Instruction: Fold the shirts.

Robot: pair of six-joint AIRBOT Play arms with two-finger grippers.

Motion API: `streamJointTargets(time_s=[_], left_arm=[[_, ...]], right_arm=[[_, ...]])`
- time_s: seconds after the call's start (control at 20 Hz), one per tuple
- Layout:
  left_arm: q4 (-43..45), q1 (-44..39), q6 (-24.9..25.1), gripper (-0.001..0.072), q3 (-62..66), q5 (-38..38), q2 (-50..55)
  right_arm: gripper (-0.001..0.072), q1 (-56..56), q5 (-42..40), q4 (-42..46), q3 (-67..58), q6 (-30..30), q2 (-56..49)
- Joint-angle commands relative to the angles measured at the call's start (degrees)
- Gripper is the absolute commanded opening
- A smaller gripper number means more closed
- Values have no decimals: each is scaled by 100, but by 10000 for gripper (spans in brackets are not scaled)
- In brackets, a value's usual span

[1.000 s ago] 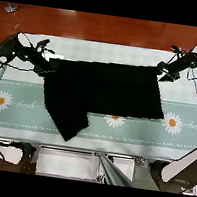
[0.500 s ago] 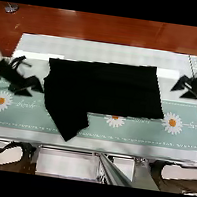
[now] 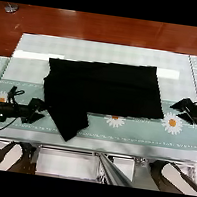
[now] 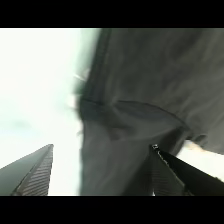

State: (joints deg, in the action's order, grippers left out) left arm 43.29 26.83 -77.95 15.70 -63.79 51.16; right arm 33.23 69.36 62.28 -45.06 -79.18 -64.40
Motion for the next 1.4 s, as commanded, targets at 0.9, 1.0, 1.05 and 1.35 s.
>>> streamJointTargets(time_s=[0.9, 1.0, 1.05, 1.35], left_arm=[[-992, -2127, 546, 22, -57, 1325, 240], [-992, -2127, 546, 22, -57, 1320, 240], [-992, -2127, 538, 22, -57, 1318, 240], [-1078, -2127, 529, 22, -57, 1314, 238]], right_arm=[[623, 50, 68, 4, 673, -243, -216], [623, 50, -101, -313, 671, -144, -496], [623, 50, -223, -455, 667, -129, -621], [623, -621, -1132, -973, 660, -142, -868]])
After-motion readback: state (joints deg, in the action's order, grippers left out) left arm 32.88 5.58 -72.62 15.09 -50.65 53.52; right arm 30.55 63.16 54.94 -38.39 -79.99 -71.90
